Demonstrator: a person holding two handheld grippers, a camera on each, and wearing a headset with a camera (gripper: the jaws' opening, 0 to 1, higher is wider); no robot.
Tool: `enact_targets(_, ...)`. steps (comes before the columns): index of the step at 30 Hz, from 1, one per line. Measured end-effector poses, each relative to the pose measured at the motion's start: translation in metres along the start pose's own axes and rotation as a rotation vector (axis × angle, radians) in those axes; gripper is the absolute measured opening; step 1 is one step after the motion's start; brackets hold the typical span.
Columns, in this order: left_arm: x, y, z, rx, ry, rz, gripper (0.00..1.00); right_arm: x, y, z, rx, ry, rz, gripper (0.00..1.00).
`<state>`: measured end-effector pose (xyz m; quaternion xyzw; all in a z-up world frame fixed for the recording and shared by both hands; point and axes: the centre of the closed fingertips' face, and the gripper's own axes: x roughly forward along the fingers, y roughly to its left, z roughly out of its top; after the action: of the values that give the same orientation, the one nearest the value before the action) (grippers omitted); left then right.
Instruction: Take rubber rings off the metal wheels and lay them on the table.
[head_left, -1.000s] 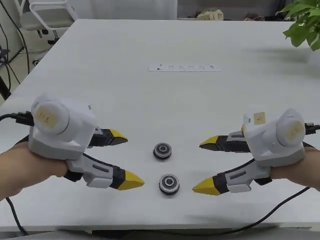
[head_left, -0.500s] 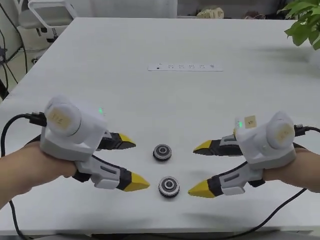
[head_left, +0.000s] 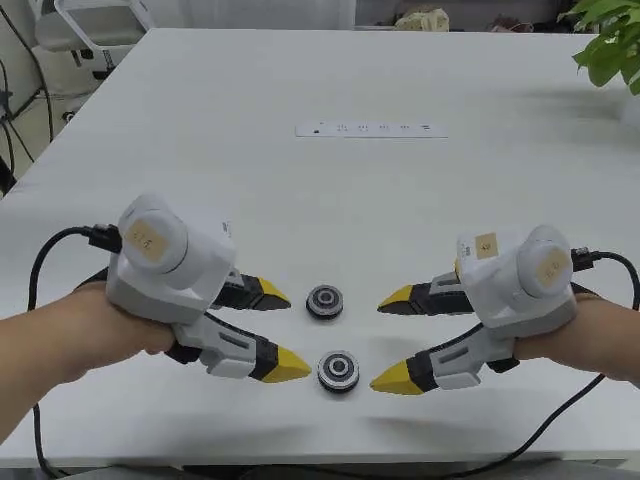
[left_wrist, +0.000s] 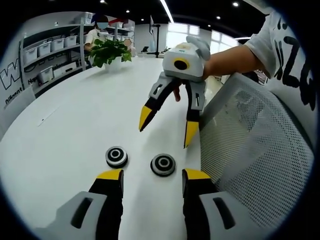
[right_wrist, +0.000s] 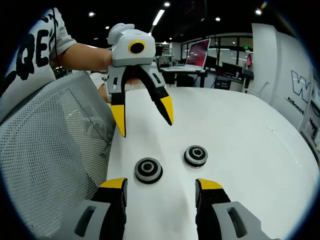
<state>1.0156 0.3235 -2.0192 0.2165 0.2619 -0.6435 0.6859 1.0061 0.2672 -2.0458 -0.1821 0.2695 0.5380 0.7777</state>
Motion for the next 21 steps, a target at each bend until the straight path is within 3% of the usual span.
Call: enact_targets(21,0.024,-0.016,-0.007,0.038,0.055,-0.085,0.32,0.007,0.006,-0.011,0.007,0.022,0.021,0.51)
